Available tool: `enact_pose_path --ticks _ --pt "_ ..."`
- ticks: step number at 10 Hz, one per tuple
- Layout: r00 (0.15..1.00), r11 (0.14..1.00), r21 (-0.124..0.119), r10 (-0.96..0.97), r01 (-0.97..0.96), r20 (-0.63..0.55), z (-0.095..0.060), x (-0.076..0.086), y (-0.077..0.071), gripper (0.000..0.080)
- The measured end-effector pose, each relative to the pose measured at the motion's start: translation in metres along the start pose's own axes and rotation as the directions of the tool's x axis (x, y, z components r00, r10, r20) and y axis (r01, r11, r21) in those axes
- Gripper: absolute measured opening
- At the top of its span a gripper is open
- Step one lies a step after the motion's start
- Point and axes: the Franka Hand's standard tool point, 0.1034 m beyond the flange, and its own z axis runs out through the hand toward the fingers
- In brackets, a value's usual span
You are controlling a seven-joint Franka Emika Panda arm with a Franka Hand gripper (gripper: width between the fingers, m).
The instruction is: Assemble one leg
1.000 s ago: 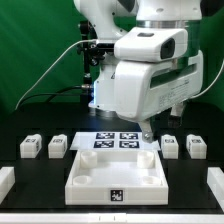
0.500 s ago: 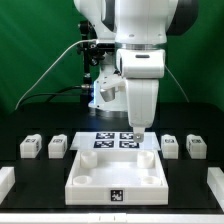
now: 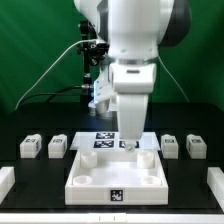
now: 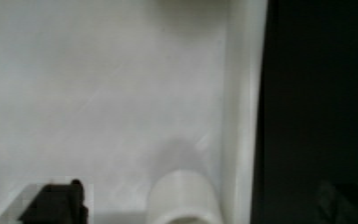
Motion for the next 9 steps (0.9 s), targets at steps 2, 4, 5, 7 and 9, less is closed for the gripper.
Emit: enact_pose_path --ticks 2,4,5,7,9 --pt "1.0 1.0 -0.001 -0.008 0.008 -0.016 0.029 -0.017 -0.006 0.065" --pt "1.0 1.0 0.001 0.002 -0.002 -0.019 0.033 -0.019 -0.008 0.065" --pt "1.0 1.0 0.001 0.003 -0.003 -0.019 0.033 -0.019 -0.008 0.0528" --pt "1.0 1.0 0.002 0.003 -0.003 -0.019 0.033 -0.02 -0.008 0.0252" --pt "1.0 1.0 -0.008 0.003 -0.003 -0.02 0.032 -0.019 -0.006 0.0079"
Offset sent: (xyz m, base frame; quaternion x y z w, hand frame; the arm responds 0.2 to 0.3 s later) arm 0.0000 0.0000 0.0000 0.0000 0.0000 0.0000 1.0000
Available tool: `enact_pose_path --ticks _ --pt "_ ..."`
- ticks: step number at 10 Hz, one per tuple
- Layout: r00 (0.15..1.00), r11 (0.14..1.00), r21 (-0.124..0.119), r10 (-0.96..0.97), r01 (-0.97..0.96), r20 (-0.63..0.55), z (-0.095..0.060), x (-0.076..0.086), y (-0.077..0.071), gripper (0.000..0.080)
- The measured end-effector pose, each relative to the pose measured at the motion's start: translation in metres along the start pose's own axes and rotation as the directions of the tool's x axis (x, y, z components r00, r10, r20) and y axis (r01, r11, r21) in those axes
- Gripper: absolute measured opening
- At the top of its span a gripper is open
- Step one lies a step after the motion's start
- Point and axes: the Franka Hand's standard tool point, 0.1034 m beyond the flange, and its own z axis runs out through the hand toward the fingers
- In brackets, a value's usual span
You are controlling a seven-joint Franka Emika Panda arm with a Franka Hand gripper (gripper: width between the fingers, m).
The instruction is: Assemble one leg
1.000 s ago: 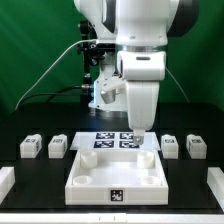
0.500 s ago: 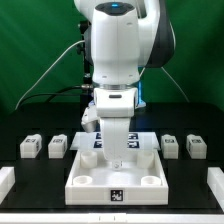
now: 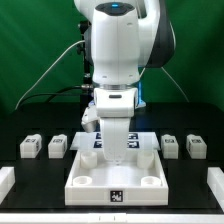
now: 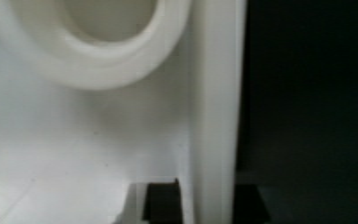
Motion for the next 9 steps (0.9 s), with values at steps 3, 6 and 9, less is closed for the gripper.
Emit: enact_pose_path --ticks 3,6,9 --pt "1.0 1.0 -0.007 0.0 0.0 -0.001 -0.001 0.0 0.001 0.0059" --pt "1.0 1.0 -0.008 0.0 0.0 -0.001 -0.001 0.0 0.002 0.0059" --pt "1.0 1.0 -0.028 0.006 -0.006 -0.017 -0.003 0.024 0.02 0.0059"
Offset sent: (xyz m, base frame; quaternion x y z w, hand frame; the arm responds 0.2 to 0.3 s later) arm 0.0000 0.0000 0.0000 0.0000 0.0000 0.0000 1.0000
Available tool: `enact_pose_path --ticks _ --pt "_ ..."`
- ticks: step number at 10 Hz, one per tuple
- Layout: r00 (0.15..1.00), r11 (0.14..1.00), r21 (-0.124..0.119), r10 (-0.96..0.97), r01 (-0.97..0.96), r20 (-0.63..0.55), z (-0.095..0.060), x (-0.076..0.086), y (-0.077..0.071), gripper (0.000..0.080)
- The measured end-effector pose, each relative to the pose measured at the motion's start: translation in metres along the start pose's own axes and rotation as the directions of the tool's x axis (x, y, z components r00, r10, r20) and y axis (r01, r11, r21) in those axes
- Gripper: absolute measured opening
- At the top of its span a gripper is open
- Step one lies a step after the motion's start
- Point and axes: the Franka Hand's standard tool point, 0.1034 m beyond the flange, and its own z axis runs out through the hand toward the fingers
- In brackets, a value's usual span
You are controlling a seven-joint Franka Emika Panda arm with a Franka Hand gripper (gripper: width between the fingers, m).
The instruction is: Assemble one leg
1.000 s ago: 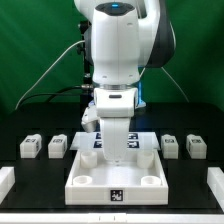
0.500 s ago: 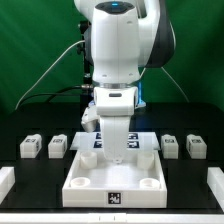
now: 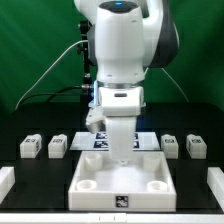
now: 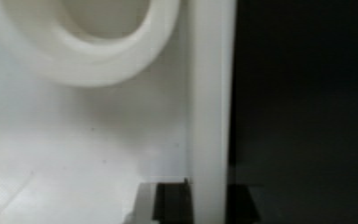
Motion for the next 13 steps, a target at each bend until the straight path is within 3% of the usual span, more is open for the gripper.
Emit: enact_pose_path --ticks 1,4,6,8,9,11,12,13 --pt "1.0 1.0 -0.014 0.001 -0.001 -0.013 0.0 0.017 0.012 0.0059" --pt "0.999 0.999 -0.042 -0.006 0.005 -0.035 0.002 0.045 0.037 0.0058" --pt "0.999 0.999 -0.047 -0.011 0.009 -0.04 0.003 0.062 0.043 0.0058" --pt "1.0 0.999 -0.037 -0.011 0.01 -0.028 0.003 0.062 0.043 0.0058" --pt "0.999 0.998 -0.047 -0.029 0.028 -0.029 0.004 0.062 0.044 0.0058" --pt "0.999 0.999 -0.047 -0.024 0.022 -0.029 0.004 0.061 0.044 0.0288" --pt "0.999 0.999 -0.047 -0.023 0.022 -0.029 0.004 0.061 0.044 0.0288" --pt "0.999 0.999 -0.047 -0.023 0.021 -0.029 0.004 0.061 0.044 0.047"
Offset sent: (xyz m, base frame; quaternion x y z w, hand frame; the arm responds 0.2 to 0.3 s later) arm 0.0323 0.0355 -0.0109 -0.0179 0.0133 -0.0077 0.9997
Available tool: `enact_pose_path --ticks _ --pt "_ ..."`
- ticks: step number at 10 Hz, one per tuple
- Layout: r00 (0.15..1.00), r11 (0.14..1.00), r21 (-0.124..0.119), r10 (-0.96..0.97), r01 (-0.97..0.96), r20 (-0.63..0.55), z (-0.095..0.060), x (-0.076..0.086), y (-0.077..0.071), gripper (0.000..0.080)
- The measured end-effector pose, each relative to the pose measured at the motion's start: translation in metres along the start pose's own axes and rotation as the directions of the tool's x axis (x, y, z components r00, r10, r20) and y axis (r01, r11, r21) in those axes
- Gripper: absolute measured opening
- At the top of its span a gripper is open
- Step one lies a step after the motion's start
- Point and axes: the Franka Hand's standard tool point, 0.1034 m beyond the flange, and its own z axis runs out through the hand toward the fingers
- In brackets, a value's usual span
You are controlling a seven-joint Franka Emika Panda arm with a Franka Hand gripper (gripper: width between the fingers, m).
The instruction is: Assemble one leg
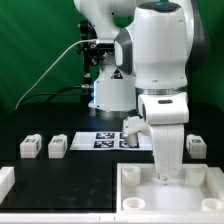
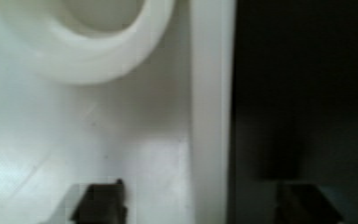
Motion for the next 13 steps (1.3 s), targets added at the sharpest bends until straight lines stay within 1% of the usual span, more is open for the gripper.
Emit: enact_pose_path --ticks 1,2,4,9,10,11,12,13 --pt "1.0 1.0 0.0 0.0 0.0 0.0 0.0 0.0 0.0 0.0586" --pt "1.0 1.0 0.0 0.001 -0.001 0.0 0.0 0.0 0.0 0.0636" --pt "1.0 1.0 0.0 0.002 -0.002 0.0 0.0 -0.001 0.0 0.0649" --pt "1.0 1.0 -0.002 0.016 -0.016 0.0 -0.001 -0.001 0.0 0.0649" --pt "0.995 0.995 -0.019 0.102 -0.102 -0.004 -0.008 -0.002 0.001 0.0649" --pt "0.99 0.99 -0.024 0.138 -0.138 -0.005 -0.016 0.002 -0.004 0.0649" --pt "0.982 0.981 -0.027 0.19 -0.19 -0.011 -0.024 0.01 -0.009 0.0649" --pt "0.871 0.871 -0.016 0.491 -0.491 -0.035 -0.032 0.03 -0.014 0.0649"
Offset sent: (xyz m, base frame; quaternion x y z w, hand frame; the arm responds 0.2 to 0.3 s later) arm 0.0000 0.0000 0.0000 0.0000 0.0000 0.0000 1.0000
